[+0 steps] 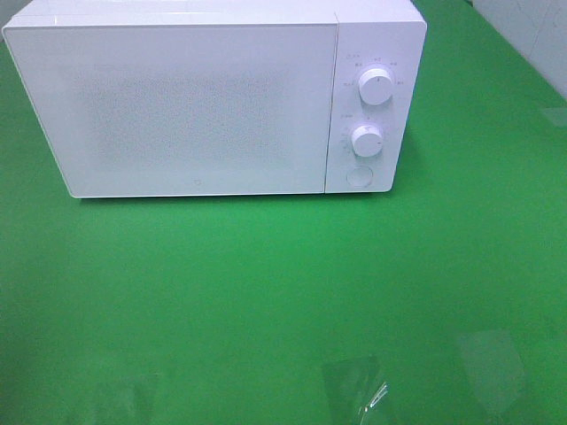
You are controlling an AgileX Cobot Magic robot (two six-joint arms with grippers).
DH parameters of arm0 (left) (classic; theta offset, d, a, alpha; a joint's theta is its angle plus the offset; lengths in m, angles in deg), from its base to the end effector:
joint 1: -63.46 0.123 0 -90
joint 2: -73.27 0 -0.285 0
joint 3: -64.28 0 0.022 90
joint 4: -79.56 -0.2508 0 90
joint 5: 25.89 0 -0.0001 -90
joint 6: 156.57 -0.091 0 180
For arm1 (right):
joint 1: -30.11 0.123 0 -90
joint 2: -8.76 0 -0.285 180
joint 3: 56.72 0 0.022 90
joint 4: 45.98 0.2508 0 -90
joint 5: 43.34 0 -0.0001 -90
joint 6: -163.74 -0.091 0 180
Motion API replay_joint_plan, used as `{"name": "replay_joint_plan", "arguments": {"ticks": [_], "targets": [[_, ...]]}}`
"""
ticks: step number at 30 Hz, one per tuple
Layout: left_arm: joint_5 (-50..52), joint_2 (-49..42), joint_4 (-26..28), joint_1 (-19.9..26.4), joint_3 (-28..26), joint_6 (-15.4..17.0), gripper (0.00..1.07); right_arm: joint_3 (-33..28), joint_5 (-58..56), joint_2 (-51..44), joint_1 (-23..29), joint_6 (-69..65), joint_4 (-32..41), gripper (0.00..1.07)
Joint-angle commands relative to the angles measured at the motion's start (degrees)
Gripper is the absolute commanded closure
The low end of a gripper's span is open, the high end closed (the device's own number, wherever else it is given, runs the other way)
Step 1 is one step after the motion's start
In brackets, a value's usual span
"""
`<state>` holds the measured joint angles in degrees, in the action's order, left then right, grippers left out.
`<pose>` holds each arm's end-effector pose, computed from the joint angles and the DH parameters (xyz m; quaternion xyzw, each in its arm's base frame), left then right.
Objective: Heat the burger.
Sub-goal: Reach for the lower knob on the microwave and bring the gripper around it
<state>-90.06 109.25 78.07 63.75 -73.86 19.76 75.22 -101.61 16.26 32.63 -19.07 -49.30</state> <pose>0.0658 0.0025 0.2930 0.0294 0.9450 0.0241 0.3248 -0.0048 -0.0047 0.2834 0.0028 0.8375 -0.0036 0.5464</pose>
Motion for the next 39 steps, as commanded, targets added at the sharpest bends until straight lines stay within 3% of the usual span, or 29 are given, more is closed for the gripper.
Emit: {"name": "replay_joint_plan", "arguments": {"ticks": [1,4,17,39], "targets": [[2.3,-4.4,0.2,0.1,2.1,-0.1,0.06,-0.1,0.9,-1.4,-0.5,-0.3,-0.2,0.32],[4.0,-11.4,0.2,0.1,6.6,-0.1,0.06,-0.1,0.9,-1.4,-0.5,-0.3,-0.2,0.32],[4.7,-30.0,0.2,0.1,6.8,-0.1,0.06,-0.1,0.9,-1.4,-0.5,-0.3,-0.2,0.32],[4.7,-29.9,0.6,0.0,6.8,0.3,0.06,-0.1,0.9,-0.7,-0.5,-0.3,-0.2,0.32]]}}
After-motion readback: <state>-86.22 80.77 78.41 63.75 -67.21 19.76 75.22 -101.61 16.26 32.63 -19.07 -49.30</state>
